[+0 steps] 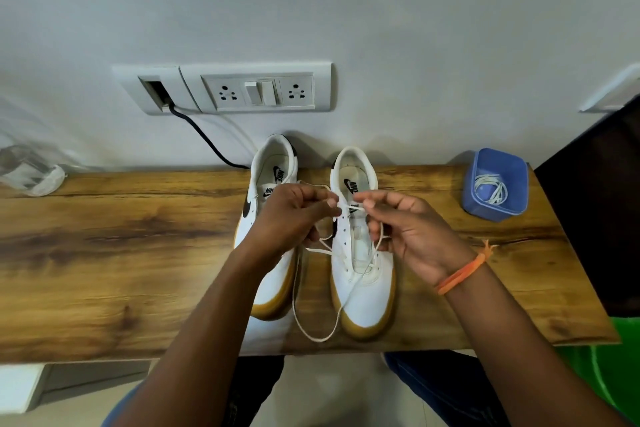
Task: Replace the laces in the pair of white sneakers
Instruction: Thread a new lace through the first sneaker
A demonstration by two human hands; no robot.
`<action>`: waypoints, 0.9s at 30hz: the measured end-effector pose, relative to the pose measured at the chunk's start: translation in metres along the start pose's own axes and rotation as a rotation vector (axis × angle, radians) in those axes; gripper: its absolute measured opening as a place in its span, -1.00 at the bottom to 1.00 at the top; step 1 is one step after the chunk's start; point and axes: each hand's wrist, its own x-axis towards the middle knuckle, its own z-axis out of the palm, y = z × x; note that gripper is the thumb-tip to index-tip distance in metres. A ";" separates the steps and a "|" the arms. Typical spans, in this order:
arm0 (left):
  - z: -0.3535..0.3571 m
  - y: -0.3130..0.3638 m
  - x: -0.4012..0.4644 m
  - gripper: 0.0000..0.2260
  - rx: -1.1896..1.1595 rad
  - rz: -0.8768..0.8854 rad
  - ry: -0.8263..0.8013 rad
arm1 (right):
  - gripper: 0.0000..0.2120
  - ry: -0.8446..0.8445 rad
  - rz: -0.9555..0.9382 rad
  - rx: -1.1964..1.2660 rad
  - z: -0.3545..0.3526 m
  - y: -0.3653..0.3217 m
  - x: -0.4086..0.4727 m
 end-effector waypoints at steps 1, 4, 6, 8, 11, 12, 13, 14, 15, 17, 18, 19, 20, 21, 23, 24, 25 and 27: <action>-0.003 -0.003 0.001 -0.87 0.068 -0.028 -0.029 | -0.80 0.051 -0.002 0.058 -0.005 -0.002 0.000; -0.011 -0.011 0.002 -0.80 0.205 -0.159 -0.186 | -0.90 0.210 -0.008 0.193 -0.022 -0.010 0.004; -0.018 -0.013 0.001 -0.76 0.257 -0.213 -0.230 | -0.94 0.303 0.009 0.224 -0.033 -0.013 0.006; -0.023 -0.013 0.003 -0.73 0.260 -0.230 -0.173 | -0.93 0.375 0.034 0.245 -0.040 -0.016 0.006; -0.027 -0.005 0.006 -0.73 -0.049 -0.219 -0.069 | -0.93 0.407 0.058 0.258 -0.045 -0.015 0.006; -0.027 -0.001 0.006 -0.74 -0.223 -0.221 -0.062 | -0.93 0.405 0.067 0.265 -0.045 -0.015 0.006; -0.026 0.003 0.005 -0.74 -0.370 -0.220 -0.056 | -0.93 0.398 0.078 0.278 -0.045 -0.014 0.006; -0.025 0.006 0.005 -0.72 -0.457 -0.218 -0.034 | -0.92 0.389 0.087 0.299 -0.044 -0.014 0.007; -0.023 0.007 0.004 -0.68 -0.470 -0.214 0.007 | -0.92 0.379 0.093 0.333 -0.043 -0.014 0.007; -0.018 0.001 0.005 -0.55 -0.190 -0.158 0.155 | -0.91 0.361 0.081 0.405 -0.042 -0.016 0.007; -0.017 -0.006 0.007 -0.51 0.115 -0.102 0.224 | -0.91 0.350 0.061 0.419 -0.042 -0.017 0.007; -0.016 -0.014 0.009 -0.50 0.447 -0.049 0.262 | -0.92 0.336 0.034 0.413 -0.041 -0.018 0.006; -0.015 -0.021 0.011 -0.53 0.685 -0.008 0.254 | -0.93 0.319 0.008 0.394 -0.040 -0.019 0.006; -0.014 -0.027 0.013 -0.57 0.793 0.007 0.217 | -0.93 0.298 -0.011 0.374 -0.039 -0.019 0.006; -0.010 -0.036 0.016 -0.63 0.792 0.026 0.128 | -0.89 0.243 -0.028 0.352 -0.036 -0.018 0.004; -0.007 -0.038 0.017 -0.66 0.787 0.063 0.138 | -0.87 0.215 -0.030 0.339 -0.034 -0.017 0.003; -0.003 -0.036 0.017 -0.69 0.776 0.122 0.190 | -0.86 0.186 -0.032 0.318 -0.032 -0.017 0.003; 0.007 -0.025 0.013 -0.75 0.648 0.252 0.259 | -0.86 0.135 -0.039 0.269 -0.030 -0.016 0.001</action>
